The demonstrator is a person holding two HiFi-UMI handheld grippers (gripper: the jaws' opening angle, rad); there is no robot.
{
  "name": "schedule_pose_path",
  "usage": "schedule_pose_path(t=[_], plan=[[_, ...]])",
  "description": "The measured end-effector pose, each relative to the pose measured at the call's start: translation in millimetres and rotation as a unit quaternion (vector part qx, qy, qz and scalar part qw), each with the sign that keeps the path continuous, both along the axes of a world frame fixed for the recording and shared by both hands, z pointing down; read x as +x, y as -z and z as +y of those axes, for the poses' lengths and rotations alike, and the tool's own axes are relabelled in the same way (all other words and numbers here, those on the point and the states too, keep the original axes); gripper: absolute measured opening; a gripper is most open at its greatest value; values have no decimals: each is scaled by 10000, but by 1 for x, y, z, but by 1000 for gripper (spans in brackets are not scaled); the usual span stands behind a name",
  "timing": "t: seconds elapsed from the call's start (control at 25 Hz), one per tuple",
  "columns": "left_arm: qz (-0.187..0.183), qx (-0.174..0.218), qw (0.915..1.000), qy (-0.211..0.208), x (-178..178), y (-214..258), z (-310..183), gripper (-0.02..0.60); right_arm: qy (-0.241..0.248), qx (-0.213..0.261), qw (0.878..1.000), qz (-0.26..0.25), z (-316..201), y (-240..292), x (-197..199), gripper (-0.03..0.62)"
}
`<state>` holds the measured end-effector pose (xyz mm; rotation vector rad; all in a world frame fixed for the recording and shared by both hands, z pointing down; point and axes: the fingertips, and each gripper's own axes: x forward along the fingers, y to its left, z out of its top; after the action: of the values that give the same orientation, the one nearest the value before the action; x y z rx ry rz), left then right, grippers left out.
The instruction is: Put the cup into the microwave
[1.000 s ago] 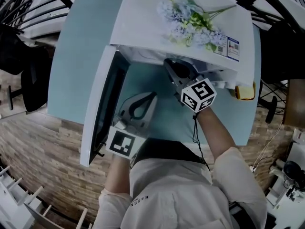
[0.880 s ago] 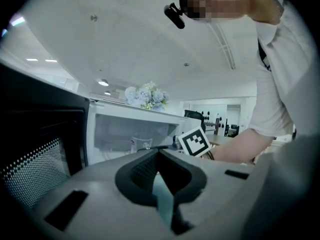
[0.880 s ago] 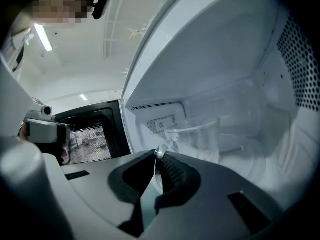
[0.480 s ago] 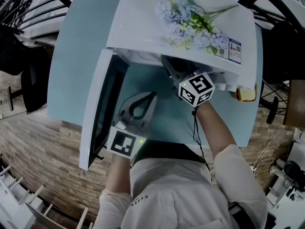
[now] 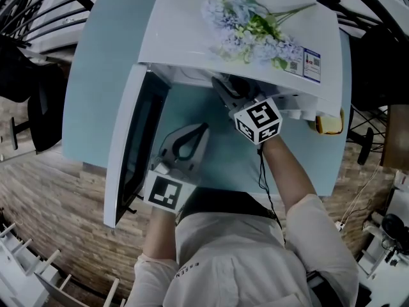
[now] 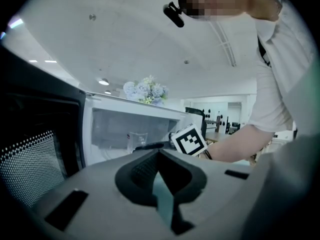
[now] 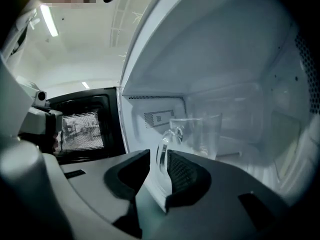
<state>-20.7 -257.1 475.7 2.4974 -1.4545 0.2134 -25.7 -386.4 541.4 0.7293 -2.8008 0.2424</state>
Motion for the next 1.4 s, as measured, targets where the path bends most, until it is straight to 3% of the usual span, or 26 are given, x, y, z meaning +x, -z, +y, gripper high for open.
schedule_pose_path(t=[0.32, 0.48, 0.72, 1.0, 1.28, 1.4], plan=[[-18, 55, 10000, -64, 9, 4, 8, 0, -290, 51, 9996, -22, 13, 9, 22, 100], [-28, 163, 9998, -64, 16, 18, 16, 0, -624, -133, 9974, -338, 24, 24, 44, 100], [-127, 392, 9991, -108, 27, 49, 30, 0, -734, -294, 9937, -796, 59, 69, 63, 90], [-258, 661, 9972, -219, 37, 87, 45, 0, -773, -2, 9910, -1093, 97, 129, 83, 17], [-699, 1025, 9921, -161, 22, 121, 40, 0, -901, 520, 9892, -1032, 123, 179, 110, 15], [-675, 1109, 9915, -50, 14, 133, 32, 0, -980, 650, 9867, -1119, 127, 198, 118, 15]])
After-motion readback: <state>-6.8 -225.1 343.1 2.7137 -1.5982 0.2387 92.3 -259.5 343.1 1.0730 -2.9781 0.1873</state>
